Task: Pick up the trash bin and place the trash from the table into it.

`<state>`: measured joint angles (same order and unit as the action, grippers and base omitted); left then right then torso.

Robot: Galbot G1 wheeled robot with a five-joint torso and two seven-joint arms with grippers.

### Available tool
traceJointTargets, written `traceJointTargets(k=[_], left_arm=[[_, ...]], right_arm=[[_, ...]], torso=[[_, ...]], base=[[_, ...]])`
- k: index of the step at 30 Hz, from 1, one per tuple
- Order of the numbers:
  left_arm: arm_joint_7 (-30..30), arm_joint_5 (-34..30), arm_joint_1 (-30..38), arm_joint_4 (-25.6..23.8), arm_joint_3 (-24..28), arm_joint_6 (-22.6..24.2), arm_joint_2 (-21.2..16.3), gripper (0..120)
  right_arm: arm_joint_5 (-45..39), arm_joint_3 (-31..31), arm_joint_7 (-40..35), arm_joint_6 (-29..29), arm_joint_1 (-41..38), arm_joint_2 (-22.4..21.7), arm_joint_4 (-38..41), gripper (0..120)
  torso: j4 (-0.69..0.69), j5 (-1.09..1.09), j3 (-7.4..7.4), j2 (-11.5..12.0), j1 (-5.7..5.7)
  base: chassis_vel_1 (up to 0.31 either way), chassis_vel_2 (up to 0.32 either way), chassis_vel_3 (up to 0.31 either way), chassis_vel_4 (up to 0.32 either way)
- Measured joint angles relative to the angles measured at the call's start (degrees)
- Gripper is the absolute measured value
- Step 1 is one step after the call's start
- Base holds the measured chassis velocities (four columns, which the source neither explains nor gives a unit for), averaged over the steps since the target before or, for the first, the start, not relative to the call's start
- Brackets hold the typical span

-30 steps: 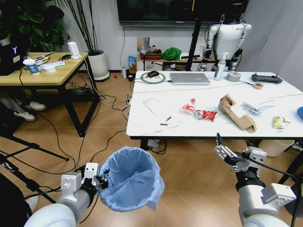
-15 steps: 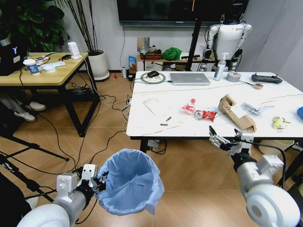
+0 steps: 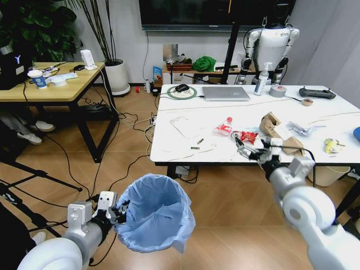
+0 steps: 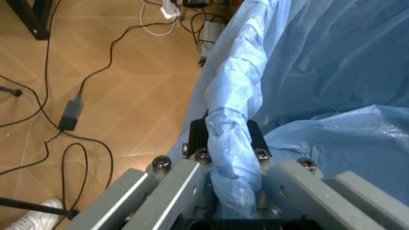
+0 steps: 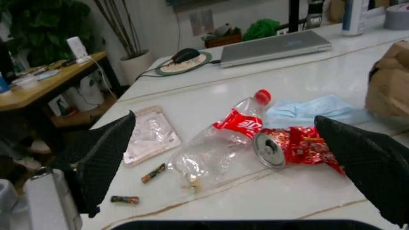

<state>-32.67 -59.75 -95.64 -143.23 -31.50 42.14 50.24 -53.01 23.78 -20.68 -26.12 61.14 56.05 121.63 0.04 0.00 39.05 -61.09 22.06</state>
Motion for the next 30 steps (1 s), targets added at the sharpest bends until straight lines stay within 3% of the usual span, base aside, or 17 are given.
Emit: traceJointTargets(k=[6,16,24,30], left_arm=[[-0.09,0.26,-0.68,0.00,-0.08,0.00,1.00,0],[-0.09,0.36,-0.50,0.00,-0.26,0.00,1.27,0],[-0.56,0.42,-0.64,0.00,-0.57,0.00,1.25,0],[-0.61,0.42,-0.43,-0.01,-0.37,0.00,1.22,0]], right_arm=[[-8.28,-7.47,-6.69,-1.38,-9.73,2.39,-4.69,100],[-8.51,-12.14,-8.45,-2.19,-14.18,4.77,-6.98,100],[-5.39,-19.87,-8.43,-3.31,-20.32,8.10,-10.24,100],[-6.18,-24.53,-15.95,-5.63,-23.79,11.98,-13.28,100]], torso=[[0.00,0.00,-0.04,0.07,-0.04],[-0.03,0.00,-0.07,0.12,-0.07],[0.01,-0.02,-0.09,0.17,-0.08],[-0.02,-0.02,-0.10,0.17,-0.09]], base=[[0.000,0.000,0.000,0.000],[0.000,0.000,0.000,0.000],[0.000,0.000,0.000,0.000],[0.000,0.000,0.000,0.000]])
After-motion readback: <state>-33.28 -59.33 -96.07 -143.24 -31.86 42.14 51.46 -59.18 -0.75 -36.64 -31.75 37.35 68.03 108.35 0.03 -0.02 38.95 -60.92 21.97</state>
